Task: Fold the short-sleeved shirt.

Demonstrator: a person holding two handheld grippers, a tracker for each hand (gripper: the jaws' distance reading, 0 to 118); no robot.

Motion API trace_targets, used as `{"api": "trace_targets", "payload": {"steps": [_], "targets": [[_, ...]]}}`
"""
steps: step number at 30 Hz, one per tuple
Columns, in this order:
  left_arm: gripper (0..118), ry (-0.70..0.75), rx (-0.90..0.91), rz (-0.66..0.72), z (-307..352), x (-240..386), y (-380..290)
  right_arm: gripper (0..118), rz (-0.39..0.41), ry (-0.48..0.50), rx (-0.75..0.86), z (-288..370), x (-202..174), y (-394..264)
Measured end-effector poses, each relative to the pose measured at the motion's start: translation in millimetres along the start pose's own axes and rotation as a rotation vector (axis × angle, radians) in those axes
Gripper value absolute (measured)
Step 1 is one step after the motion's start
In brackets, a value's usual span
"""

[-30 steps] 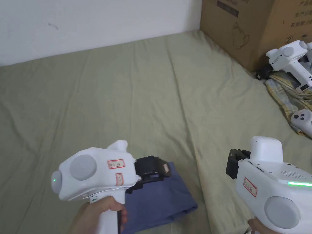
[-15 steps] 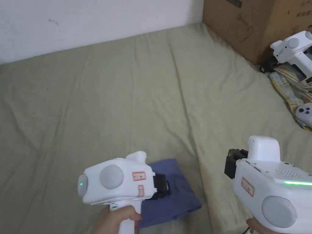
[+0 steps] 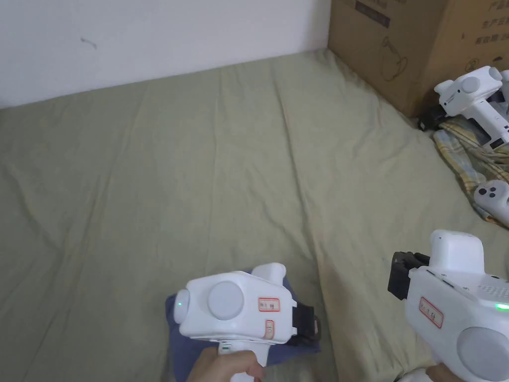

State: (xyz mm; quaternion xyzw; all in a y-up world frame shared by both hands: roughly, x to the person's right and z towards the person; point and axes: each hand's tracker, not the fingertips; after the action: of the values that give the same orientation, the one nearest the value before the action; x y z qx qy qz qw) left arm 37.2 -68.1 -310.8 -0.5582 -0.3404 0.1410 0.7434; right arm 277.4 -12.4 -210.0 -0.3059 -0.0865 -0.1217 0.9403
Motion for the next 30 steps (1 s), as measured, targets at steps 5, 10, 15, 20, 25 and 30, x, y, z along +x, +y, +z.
{"api": "trace_targets", "payload": {"steps": [5,10,15,20,25,30], "targets": [[7,-0.059,0.208,0.105,88.8,-33.0,-2.8,0,0.037,0.11,-0.016,0.4,-20.1,14.2],[7,-0.141,0.307,0.233,153.8,-90.0,-36.6,0,0.197,0.272,-0.099,-1.7,-77.1,28.2],[7,-0.043,0.313,0.274,169.9,-127.9,-81.7,0,0.252,0.43,-0.263,-22.2,-135.3,24.4],[7,-0.112,0.35,0.396,164.4,-154.9,-123.3,0,0.425,0.347,-0.41,-63.2,-173.1,-8.1],[7,-0.107,0.354,0.448,159.0,-168.8,-139.4,0,0.359,0.303,-0.55,-94.3,-167.4,-40.1],[40,-0.099,0.359,0.471,149.3,-180.0,-128.1,0,0.374,0.298,-0.541,-95.0,-171.7,-37.6]]}}
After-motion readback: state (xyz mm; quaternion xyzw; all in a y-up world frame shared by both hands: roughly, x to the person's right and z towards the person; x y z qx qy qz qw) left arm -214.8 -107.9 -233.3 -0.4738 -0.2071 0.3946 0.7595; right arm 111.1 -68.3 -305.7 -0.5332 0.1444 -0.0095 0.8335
